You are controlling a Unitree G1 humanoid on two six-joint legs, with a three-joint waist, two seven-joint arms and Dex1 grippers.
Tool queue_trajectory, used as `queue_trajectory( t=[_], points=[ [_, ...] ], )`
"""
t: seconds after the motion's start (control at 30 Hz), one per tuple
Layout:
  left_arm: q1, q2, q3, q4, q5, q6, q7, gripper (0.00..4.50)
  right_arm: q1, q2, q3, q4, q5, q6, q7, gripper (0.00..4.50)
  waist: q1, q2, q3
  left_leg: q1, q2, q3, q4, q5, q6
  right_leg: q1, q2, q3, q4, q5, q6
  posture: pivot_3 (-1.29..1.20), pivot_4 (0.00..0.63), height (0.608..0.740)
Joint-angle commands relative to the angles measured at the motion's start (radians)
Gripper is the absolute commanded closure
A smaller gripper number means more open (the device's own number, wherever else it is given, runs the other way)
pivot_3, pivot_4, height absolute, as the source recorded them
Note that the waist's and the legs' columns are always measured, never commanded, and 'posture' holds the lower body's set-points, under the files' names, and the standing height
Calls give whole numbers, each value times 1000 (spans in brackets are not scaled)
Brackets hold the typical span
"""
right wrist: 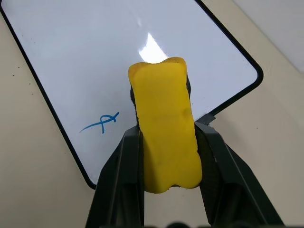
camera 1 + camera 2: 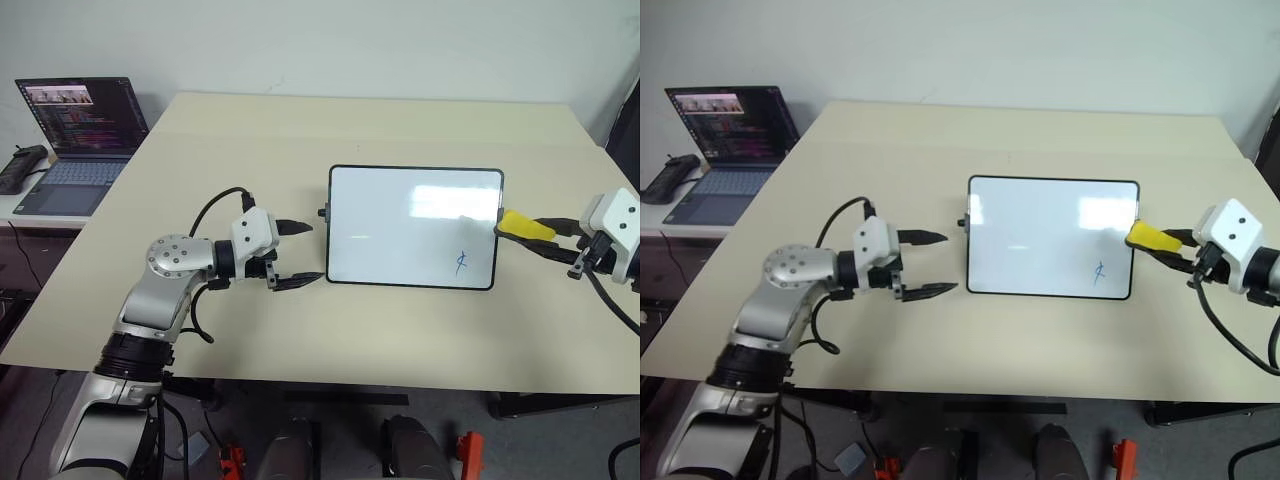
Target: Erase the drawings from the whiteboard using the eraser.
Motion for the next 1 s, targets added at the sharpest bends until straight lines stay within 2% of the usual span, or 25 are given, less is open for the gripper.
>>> queue_trajectory(
  t=[0.03, 0.53, 0.6, 0.73, 0.87, 1.0],
  points=[
    [-23, 10, 40, -32, -19, 0, 9, 0, -23, -3, -7, -32, 18, 5, -2, 3388, 0, 0, 0, 0, 0, 0, 0, 0, 0, 0, 0, 0, 0, 0, 0, 0, 150, 740],
    [-34, 6, 35, -20, -6, -13, 12, 0, -47, 18, -17, -56, 62, 28, -15, 3388, 0, 0, 0, 0, 0, 0, 1, 0, 0, 0, 0, 0, 1, 0, 0, 0, 150, 740],
    [-36, 5, 34, -17, -5, -15, 10, 0, -59, 39, -18, -78, 88, 42, -24, 3388, -2, 0, 0, 0, 0, 0, 1, 0, 0, 0, 0, 0, 1, 0, 0, 0, 150, 740],
    [-40, 1, 26, -4, -1, -21, 5, 0, -48, 96, 55, -89, 38, 1, -52, 3389, 0, -1, 0, 0, 0, 0, 2, 0, 0, 0, 0, 0, 2, 0, 0, 0, 150, 740],
    [-47, -8, 19, 14, 0, -27, -2, 0, -49, 231, 100, 50, -38, -104, -160, 3389, 0, -1, -1, 1, 0, 0, 2, 0, 0, 1, 0, 0, 2, 0, 0, 0, 150, 740],
    [-45, -8, 17, 33, 6, -30, -9, 0, -58, 281, 97, 132, -52, -160, -188, 3389, 0, 0, 0, 1, -1, 1, 3, 0, 0, -1, 0, 1, 6, 0, 0, 0, 150, 740]
  ],
)
